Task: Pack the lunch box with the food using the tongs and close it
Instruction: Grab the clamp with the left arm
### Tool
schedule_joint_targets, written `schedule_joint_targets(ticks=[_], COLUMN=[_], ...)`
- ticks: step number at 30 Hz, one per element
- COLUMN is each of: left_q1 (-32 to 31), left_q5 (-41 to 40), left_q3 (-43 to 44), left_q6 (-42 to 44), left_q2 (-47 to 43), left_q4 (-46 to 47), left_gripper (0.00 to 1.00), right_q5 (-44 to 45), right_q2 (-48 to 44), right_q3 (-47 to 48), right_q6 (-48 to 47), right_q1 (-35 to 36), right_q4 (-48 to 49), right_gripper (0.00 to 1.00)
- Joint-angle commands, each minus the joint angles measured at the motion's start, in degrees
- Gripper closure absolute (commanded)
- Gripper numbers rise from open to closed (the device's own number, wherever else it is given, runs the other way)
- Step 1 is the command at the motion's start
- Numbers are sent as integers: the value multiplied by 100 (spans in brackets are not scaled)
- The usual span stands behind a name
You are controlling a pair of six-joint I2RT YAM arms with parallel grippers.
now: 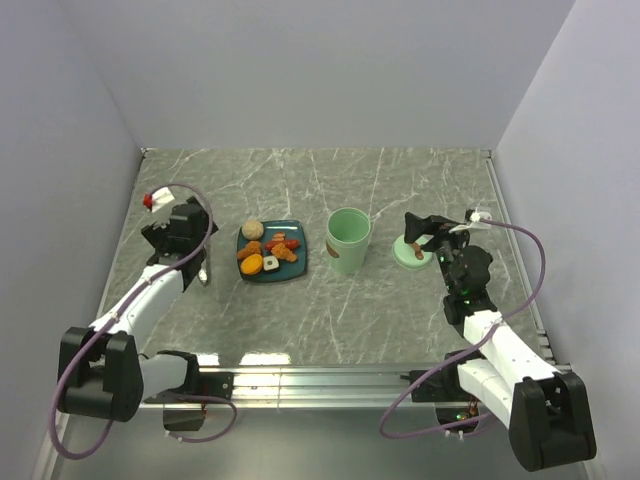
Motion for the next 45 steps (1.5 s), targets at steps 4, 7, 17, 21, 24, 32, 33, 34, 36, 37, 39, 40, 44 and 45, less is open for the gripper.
schedule_joint_targets(ticks=[4,7,17,21,24,32,33,34,36,37,39,40,44,45], left_q1=[468,512,609,662,679,688,688,688,679,679,679,679,662,644], left_q5=[597,809,967,976,985,985,933,862,792,774,748,730,616,511], left_q3=[258,399,856,1032,1120,1506,1559,1568,1560,1542,1507,1489,1358,1331], left_q6=[69,87,78,87,105,122,105,96,61,43,34,34,34,26], left_q2=[253,674,1809,2213,2407,3093,3172,3190,3173,3155,3103,3067,2778,2612], left_q4=[-542,-630,-982,-1122,-1122,-1368,-1386,-1403,-1421,-1412,-1386,-1377,-1333,-1316], left_gripper=[1,0,0,1,1,2,4,10,16,23,34,39,50,51], right_q5=[-17,10,27,27,27,27,27,27,27,27,27,27,27,27], right_q2=[-307,-465,-659,-659,-676,-782,-782,-799,-799,-791,-765,-756,-729,-720], right_q3=[89,28,-34,-42,-60,-121,-130,-130,-139,-139,-131,-130,-131,-130], right_q6=[73,82,91,100,91,91,91,91,91,91,82,82,73,82], right_q1=[37,37,28,28,28,36,28,36,37,37,37,37,28,36], right_q4=[102,58,23,23,40,75,84,84,84,84,93,93,102,102], right_gripper=[0,0,0,0,0,0,0,0,0,0,0,0,0,0])
